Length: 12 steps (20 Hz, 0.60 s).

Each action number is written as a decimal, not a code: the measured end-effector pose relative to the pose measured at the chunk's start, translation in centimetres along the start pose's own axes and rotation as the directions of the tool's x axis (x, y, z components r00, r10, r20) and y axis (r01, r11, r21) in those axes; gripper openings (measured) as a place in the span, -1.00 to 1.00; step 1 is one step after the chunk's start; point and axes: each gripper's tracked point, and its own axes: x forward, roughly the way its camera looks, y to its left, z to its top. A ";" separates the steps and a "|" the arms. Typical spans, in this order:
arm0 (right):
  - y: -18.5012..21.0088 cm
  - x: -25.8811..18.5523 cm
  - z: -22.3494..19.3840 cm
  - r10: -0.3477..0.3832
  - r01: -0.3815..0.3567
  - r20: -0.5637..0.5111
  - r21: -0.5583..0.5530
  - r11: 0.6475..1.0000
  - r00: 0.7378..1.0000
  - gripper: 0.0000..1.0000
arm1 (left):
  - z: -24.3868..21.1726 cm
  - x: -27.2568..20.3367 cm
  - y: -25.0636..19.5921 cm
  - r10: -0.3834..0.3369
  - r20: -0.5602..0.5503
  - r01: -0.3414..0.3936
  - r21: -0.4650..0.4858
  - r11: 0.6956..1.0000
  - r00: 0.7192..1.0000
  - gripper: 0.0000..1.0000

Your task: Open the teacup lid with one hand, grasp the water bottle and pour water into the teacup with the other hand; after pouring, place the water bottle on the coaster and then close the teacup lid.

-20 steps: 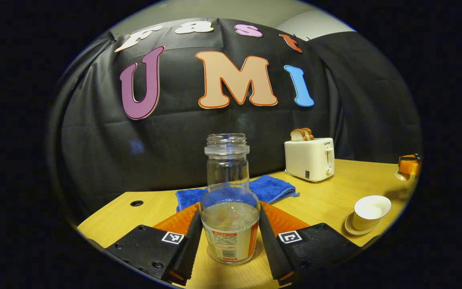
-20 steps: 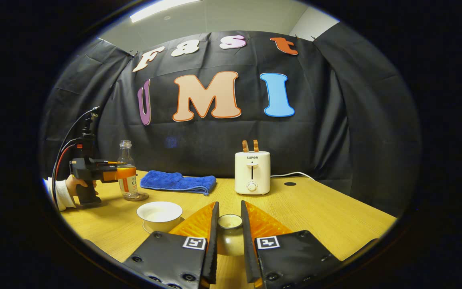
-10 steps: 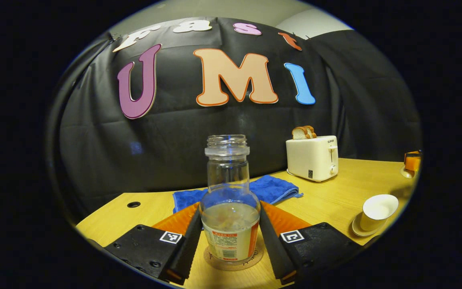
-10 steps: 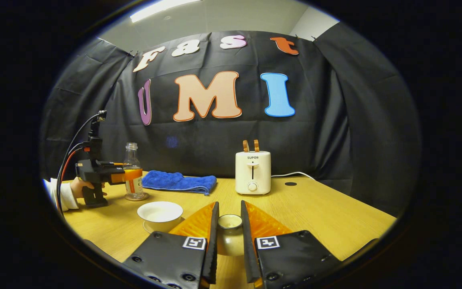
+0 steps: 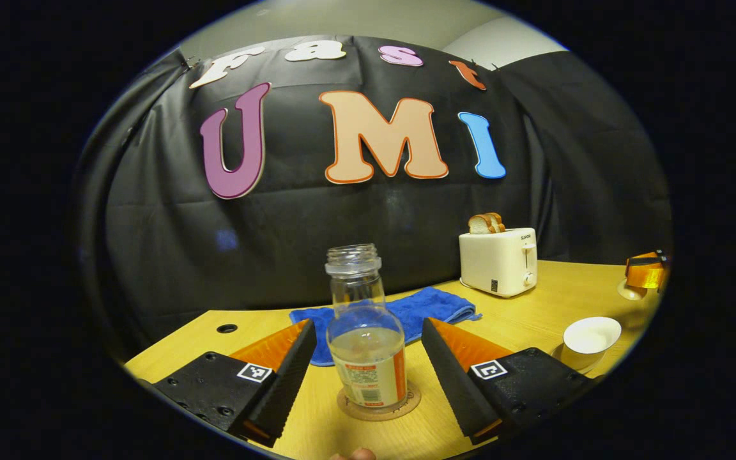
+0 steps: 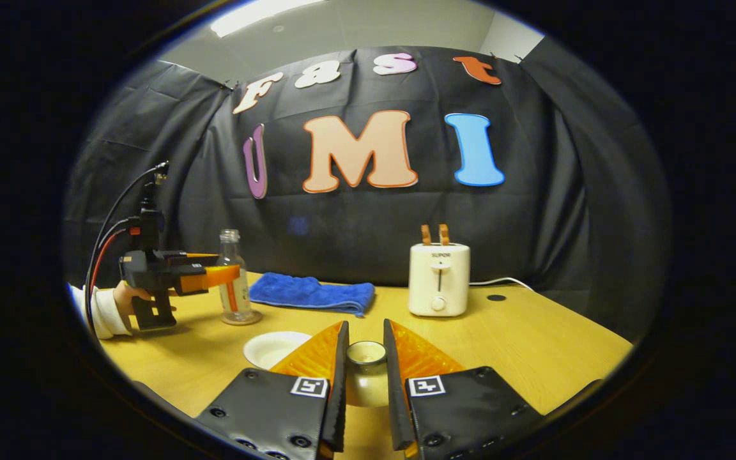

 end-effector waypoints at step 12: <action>7.5 4.5 -1.8 0.183 -0.182 -0.098 0.019 0.983 0.978 -0.36 | -0.3 -5.7 -0.7 -0.012 0.031 0.012 0.008 1.000 0.999 0.93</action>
